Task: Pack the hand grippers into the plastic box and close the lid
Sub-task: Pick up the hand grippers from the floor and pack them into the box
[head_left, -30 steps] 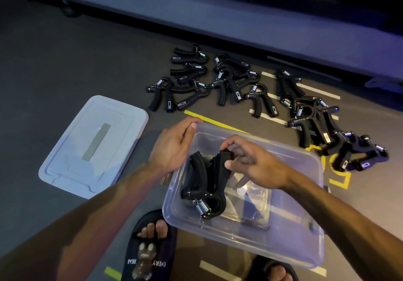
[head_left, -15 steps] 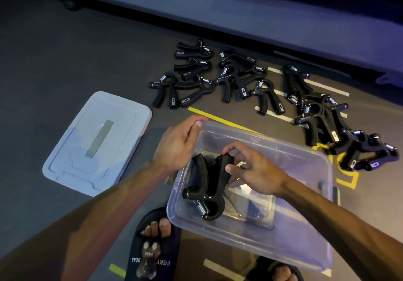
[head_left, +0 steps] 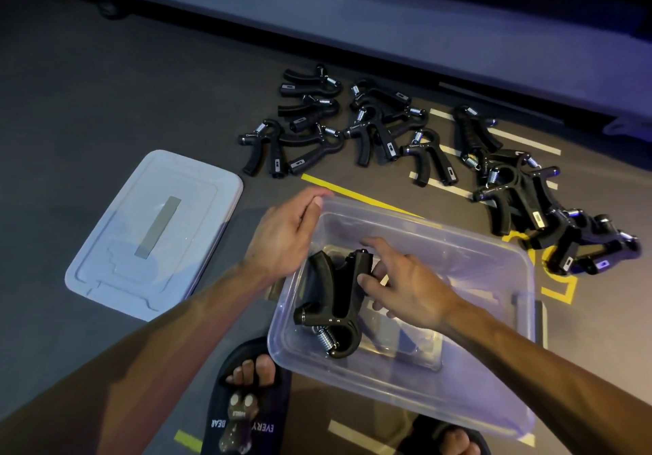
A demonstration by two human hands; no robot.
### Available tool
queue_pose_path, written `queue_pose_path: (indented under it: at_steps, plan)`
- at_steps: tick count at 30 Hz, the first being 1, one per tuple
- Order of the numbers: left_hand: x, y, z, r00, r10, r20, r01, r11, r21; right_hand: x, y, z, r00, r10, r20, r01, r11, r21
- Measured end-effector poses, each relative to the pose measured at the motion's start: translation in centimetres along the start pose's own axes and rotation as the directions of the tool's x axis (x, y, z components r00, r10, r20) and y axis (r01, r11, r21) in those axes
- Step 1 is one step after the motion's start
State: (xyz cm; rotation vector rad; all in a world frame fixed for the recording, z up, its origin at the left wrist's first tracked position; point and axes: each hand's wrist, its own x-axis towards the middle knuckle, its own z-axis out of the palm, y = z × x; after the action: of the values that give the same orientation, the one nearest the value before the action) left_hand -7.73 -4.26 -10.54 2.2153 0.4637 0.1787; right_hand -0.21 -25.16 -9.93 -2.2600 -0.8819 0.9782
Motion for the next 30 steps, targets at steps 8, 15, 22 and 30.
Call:
queue_pose_path:
  at_steps: [8, 15, 22, 30]
  plan:
    - [0.1, -0.2, 0.1, 1.0, 0.007, -0.001, -0.007, 1.0, 0.01, -0.1, -0.3, 1.1, 0.993, 0.118, -0.022, -0.119, 0.992, -0.033]
    - [0.4, -0.2, 0.0, 1.0, -0.023, 0.016, 0.023, 1.0, 0.004, 0.5, -2.8, -5.1, 0.998, 0.046, -0.047, -0.044, 0.998, 0.044]
    - [3.3, 0.3, -0.2, 0.994, -0.042, 0.102, 0.044, 0.999, -0.016, 8.4, 0.6, -11.0, 0.937, 0.223, -0.27, -0.15, 0.952, 0.266]
    - [5.2, -1.7, 0.4, 0.942, -0.101, 0.319, 0.153, 0.978, -0.14, 19.4, 6.6, -11.1, 0.818, 0.507, -0.273, -0.411, 0.846, 0.338]
